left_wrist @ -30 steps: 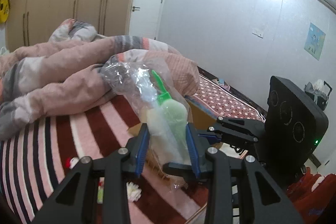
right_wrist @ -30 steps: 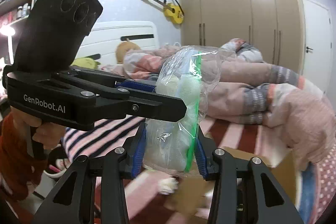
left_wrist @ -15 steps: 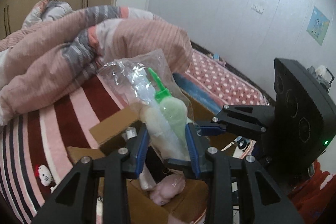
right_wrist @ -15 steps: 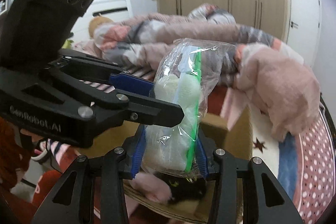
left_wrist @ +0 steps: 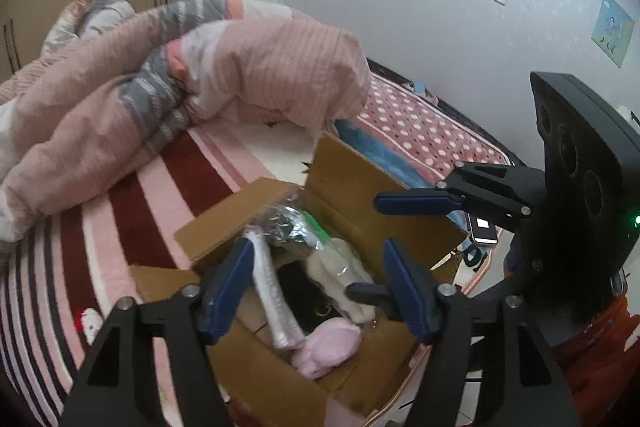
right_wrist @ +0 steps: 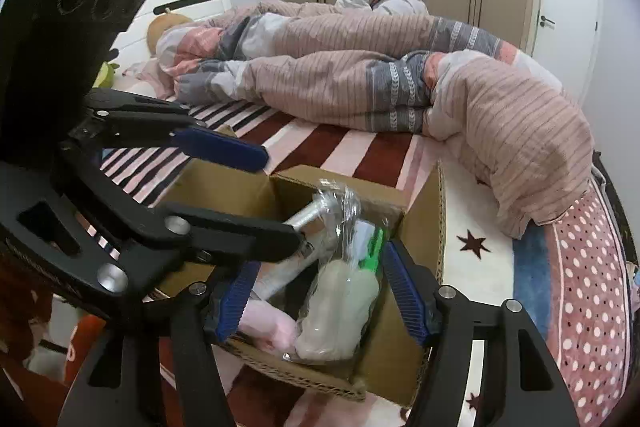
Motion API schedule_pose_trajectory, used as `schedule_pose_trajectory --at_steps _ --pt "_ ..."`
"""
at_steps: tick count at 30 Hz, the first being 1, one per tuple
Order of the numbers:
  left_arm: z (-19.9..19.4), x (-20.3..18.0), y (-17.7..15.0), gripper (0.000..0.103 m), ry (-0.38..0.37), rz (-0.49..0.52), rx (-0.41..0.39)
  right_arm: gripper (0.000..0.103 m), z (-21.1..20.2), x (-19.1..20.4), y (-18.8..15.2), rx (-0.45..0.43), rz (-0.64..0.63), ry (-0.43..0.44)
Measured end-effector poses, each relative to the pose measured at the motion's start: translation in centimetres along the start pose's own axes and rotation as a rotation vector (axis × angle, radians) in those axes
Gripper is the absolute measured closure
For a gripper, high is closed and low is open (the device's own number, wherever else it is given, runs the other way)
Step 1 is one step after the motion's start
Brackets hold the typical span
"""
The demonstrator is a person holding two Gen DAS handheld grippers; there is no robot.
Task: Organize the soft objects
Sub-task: 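Carry the zipper bag into the cardboard box and open the right tool, then move both tools back toward the white flower and green cup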
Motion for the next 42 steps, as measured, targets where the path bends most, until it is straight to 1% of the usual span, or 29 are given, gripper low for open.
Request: schedule_pose_trajectory --at_steps 3,6,8,10,12,14,15,17,19,22,24,27,30,35,40,41,42 --pt "-2.5 1.0 -0.6 0.034 0.049 -0.003 -0.030 0.043 -1.0 1.2 0.5 -0.024 -0.006 0.006" --pt "-5.1 2.6 -1.5 0.030 0.099 -0.007 -0.060 0.043 -2.5 3.7 1.2 -0.076 -0.031 0.057" --pt "-7.1 4.4 -2.6 0.028 0.141 -0.032 -0.079 0.043 -3.3 5.9 1.7 -0.113 -0.055 0.086" --pt "-9.0 6.5 -4.2 0.026 0.206 -0.062 -0.090 0.043 -3.7 8.0 2.1 -0.137 -0.079 0.112" --pt "-10.4 8.4 -5.8 0.026 0.274 -0.079 -0.089 0.043 -3.8 10.8 2.4 -0.155 -0.117 0.163" --pt "-11.3 10.1 -7.6 0.026 0.310 -0.098 -0.085 0.043 -3.5 13.5 2.4 -0.153 -0.154 0.226" --pt "-11.7 10.9 -8.5 0.026 0.325 -0.109 -0.082 0.043 -2.9 15.3 2.3 -0.135 -0.178 0.261" --pt "-12.2 12.7 -10.6 0.026 0.360 -0.139 -0.070 0.043 -2.0 17.4 1.9 -0.114 -0.210 0.287" --pt "-12.3 14.4 -12.9 0.026 0.379 -0.172 -0.051 0.043 -0.6 19.6 1.4 -0.089 -0.241 0.287" --pt "-12.0 16.2 -15.9 0.026 0.376 -0.215 -0.030 0.043 2.1 21.5 0.4 -0.021 -0.234 0.301" --pt "-11.3 16.9 -17.6 0.026 0.369 -0.240 -0.021 0.043 4.2 21.7 -0.4 0.021 -0.202 0.298" --pt "-9.7 18.0 -20.0 0.026 0.336 -0.283 0.004 0.043 7.1 21.2 -1.7 0.081 -0.139 0.287" --pt "-7.6 18.7 -21.7 0.026 0.303 -0.314 0.030 0.043 9.4 20.2 -3.2 0.109 -0.087 0.262" --pt "-4.3 18.8 -23.4 0.026 0.239 -0.347 0.054 0.043 12.7 18.4 -5.8 0.115 -0.007 0.134" --pt "-1.5 18.3 -24.1 0.026 0.162 -0.373 0.063 0.043 14.9 16.7 -7.3 0.059 0.070 -0.034" --pt "-0.8 18.2 -24.3 0.026 0.139 -0.383 0.068 0.043 15.2 16.3 -7.4 0.052 0.086 -0.052" --pt "-0.3 18.2 -24.4 0.028 0.125 -0.389 0.069 0.043 15.7 15.8 -7.6 0.051 0.113 -0.047"
Point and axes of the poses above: each gripper's, at about its wrist camera, not at the fingertips, and z roughly the way its jaws point, x to its left, y to its top, the point moved 3 cm from there along z, roughly the way its jaws point, and after that the axes turned 5 degrees about z, right-handed, at the moved point
